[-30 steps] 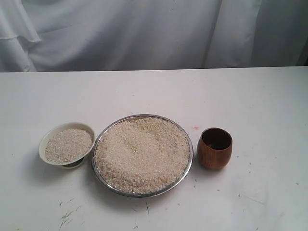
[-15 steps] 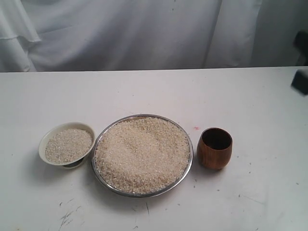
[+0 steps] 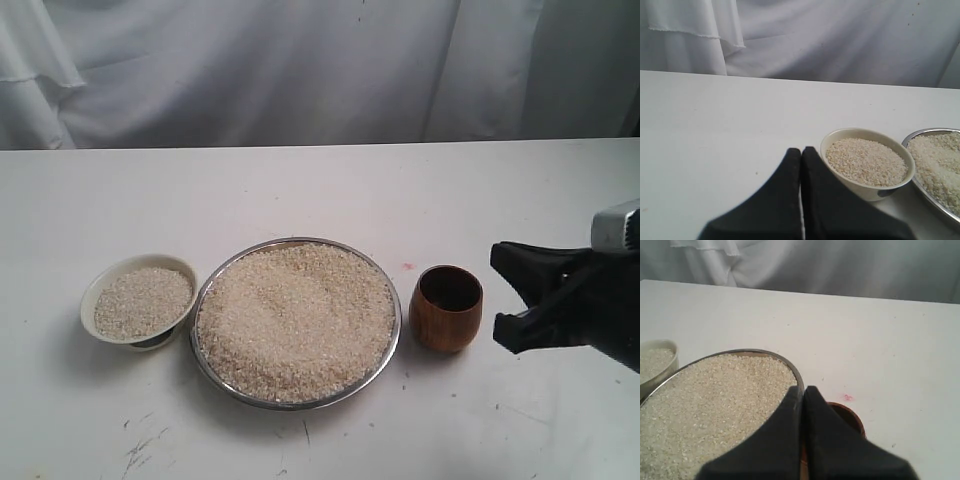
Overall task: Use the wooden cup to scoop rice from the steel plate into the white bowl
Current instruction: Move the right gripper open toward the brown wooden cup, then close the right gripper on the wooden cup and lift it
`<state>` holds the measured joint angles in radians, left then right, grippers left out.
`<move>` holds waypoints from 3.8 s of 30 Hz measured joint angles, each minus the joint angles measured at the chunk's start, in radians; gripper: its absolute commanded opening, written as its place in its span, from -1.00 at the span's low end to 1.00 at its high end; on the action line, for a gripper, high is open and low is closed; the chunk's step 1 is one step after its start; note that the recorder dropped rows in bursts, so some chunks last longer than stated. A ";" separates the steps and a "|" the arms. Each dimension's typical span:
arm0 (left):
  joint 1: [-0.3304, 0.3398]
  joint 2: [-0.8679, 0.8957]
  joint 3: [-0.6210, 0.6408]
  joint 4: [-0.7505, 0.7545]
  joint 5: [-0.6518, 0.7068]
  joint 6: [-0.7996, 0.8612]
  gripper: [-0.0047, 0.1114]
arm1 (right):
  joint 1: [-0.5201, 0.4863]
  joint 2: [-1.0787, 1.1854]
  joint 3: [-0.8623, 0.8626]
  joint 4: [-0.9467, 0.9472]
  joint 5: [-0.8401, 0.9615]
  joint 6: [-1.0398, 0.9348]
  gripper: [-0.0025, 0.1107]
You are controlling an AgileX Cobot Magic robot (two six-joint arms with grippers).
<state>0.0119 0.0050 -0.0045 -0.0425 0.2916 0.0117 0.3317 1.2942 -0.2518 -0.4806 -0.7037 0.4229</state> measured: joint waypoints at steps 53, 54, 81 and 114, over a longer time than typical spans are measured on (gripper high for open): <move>0.000 0.000 0.000 0.000 0.000 0.000 -0.92 | -0.085 0.512 0.046 0.009 -0.368 -0.399 0.84; 0.000 0.000 0.000 0.000 0.000 0.000 -0.92 | -0.085 0.530 0.046 0.009 -0.375 -0.402 0.84; 0.000 0.000 0.000 0.000 0.000 0.000 -0.92 | -0.145 0.847 -0.183 -0.205 -0.502 -0.319 0.39; 0.000 0.000 0.000 0.000 0.000 0.000 -0.92 | -0.150 0.557 -0.193 -0.054 -0.262 -0.256 -0.96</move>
<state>0.0119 0.0050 -0.0045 -0.0425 0.2916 0.0117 0.1818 1.8513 -0.4444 -0.5346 -0.9661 0.1669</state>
